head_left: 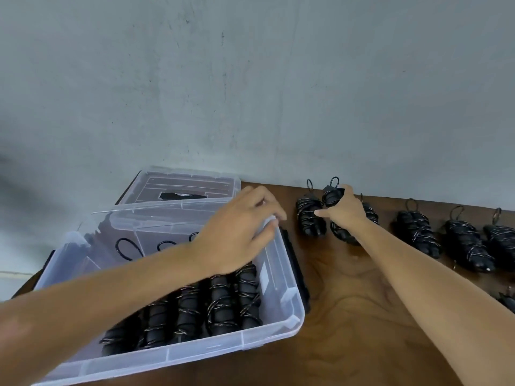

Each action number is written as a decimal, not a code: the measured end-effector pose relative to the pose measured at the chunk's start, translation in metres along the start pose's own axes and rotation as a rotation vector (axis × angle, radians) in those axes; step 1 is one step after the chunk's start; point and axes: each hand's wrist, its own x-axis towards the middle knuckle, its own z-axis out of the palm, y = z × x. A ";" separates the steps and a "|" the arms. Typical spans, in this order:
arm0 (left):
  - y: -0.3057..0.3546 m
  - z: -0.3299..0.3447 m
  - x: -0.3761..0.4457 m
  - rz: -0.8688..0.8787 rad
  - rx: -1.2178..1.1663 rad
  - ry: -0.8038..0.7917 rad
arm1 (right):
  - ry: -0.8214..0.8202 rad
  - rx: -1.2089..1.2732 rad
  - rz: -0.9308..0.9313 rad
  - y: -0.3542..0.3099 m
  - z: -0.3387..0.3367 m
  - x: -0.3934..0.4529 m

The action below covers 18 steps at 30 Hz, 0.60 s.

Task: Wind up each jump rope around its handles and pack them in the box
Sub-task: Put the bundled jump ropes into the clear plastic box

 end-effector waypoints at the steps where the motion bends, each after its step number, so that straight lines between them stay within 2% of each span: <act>1: 0.004 0.002 0.017 -0.018 -0.005 -0.013 | -0.006 0.030 -0.009 0.003 -0.006 -0.001; 3: 0.009 0.012 0.055 -0.119 0.046 -0.133 | -0.027 0.096 -0.007 0.010 -0.018 -0.003; 6: 0.005 0.048 0.109 -0.334 0.166 -0.465 | -0.062 0.155 -0.005 0.027 -0.036 -0.005; 9: 0.002 0.093 0.149 -0.531 0.090 -0.720 | -0.109 0.213 -0.008 0.050 -0.047 -0.004; 13: 0.004 0.139 0.182 -0.754 0.062 -0.776 | -0.185 0.286 -0.023 0.076 -0.056 0.000; 15: 0.000 0.160 0.192 -0.893 0.030 -0.762 | -0.213 0.308 -0.029 0.085 -0.058 0.000; 18: -0.004 0.184 0.204 -0.995 0.030 -0.734 | -0.237 0.320 -0.054 0.096 -0.060 0.001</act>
